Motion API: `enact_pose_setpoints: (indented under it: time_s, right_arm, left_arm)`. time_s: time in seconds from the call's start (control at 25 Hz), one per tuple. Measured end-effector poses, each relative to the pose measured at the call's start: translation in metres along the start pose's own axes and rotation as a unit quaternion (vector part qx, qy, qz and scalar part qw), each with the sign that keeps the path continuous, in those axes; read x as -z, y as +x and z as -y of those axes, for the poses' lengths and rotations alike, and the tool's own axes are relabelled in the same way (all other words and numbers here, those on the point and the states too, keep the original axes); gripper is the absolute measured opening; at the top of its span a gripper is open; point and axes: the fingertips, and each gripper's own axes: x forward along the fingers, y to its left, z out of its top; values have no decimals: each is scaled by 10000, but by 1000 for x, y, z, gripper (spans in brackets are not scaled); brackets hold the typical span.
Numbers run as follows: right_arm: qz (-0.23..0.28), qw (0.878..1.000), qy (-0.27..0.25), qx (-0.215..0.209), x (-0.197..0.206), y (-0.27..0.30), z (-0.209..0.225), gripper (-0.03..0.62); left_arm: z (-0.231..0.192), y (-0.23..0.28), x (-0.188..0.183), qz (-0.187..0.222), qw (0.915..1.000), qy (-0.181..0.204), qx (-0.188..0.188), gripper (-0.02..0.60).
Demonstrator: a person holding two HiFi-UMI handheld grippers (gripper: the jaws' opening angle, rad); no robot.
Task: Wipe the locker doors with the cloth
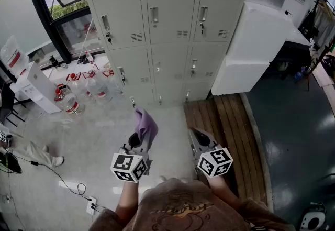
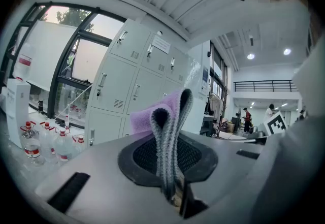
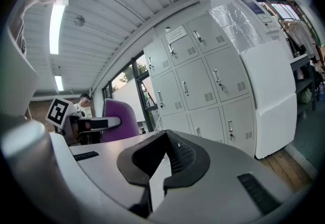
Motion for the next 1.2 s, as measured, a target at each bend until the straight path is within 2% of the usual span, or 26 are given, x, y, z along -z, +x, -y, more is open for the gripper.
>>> enact_pose_setpoints:
  time_s: [0.2,0.72,1.2]
  right_arm:
    - [-14,10000,-6,28,2,-3,-4,-3]
    - [-79,9995,115,298,18,-5,-16,-3]
    - [87,9964,29,849,24,10,-17,-3]
  left_arm:
    - [-4,-3,3,-83,10000,-14,-44,41]
    - [-16,-15,-2,-108,9998,29,192,41]
    - [-40,-7,4,-120,9980,66,615,41]
